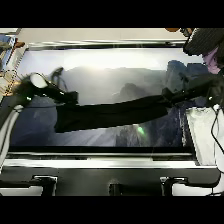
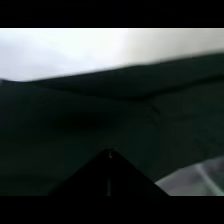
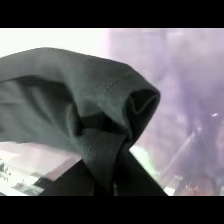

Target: Fold the clothes and pants, and hang the long-sleeved shirts on hangers.

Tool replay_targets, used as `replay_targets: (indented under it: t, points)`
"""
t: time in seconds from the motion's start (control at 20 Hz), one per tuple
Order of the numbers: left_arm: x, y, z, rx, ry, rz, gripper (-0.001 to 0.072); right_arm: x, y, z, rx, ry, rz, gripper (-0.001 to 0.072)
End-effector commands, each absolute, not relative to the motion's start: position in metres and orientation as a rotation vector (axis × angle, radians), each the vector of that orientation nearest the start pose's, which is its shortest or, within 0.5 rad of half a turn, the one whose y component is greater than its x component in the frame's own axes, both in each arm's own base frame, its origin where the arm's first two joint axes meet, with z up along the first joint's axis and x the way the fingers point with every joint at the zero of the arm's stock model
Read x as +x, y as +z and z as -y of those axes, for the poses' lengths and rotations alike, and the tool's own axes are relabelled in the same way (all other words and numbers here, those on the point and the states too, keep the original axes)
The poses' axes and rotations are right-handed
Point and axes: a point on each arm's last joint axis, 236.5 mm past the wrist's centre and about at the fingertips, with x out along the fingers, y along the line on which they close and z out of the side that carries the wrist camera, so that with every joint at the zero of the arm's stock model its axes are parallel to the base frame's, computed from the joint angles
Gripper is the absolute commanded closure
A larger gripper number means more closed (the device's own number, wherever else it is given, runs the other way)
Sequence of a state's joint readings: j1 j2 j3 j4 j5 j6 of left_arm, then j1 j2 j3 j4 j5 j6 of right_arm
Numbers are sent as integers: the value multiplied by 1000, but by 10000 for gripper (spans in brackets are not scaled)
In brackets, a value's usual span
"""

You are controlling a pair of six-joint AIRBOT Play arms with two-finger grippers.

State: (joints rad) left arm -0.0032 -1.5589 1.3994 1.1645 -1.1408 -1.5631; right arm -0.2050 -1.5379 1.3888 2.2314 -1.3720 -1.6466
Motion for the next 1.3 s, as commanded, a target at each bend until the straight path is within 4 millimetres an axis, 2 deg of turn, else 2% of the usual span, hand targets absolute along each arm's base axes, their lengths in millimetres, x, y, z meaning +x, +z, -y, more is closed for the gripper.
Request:
replay_targets:
  t: [0.0,0.1,0.2,0.4,0.6,0.8,0.9,1.0,1.1,1.15,1.25]
  points:
    - [456,-45,173,-506,-311,-1259,688,413,77,-54,658,272,-1322,682]
    - [460,-57,224,-580,-361,-1242,688,409,101,-50,640,249,-1289,682]
    - [462,-65,270,-670,-391,-1215,689,403,117,-48,634,226,-1269,682]
    - [451,-78,343,-770,-436,-1211,690,382,138,-48,620,208,-1265,682]
    - [442,-83,397,-786,-501,-1240,690,370,152,-50,620,200,-1254,682]
    - [434,-84,437,-797,-547,-1271,690,374,156,-48,625,189,-1227,682]
    - [436,-69,434,-784,-589,-1279,689,380,158,-47,639,181,-1198,682]
    - [436,-47,413,-750,-651,-1302,690,389,165,-54,672,210,-1160,682]
    - [441,-19,370,-677,-674,-1312,690,397,176,-72,726,274,-1123,682]
    - [447,-3,338,-612,-658,-1294,690,401,180,-81,743,291,-1106,682]
    - [459,34,267,-496,-585,-1231,690,404,185,-112,718,348,-1091,682]
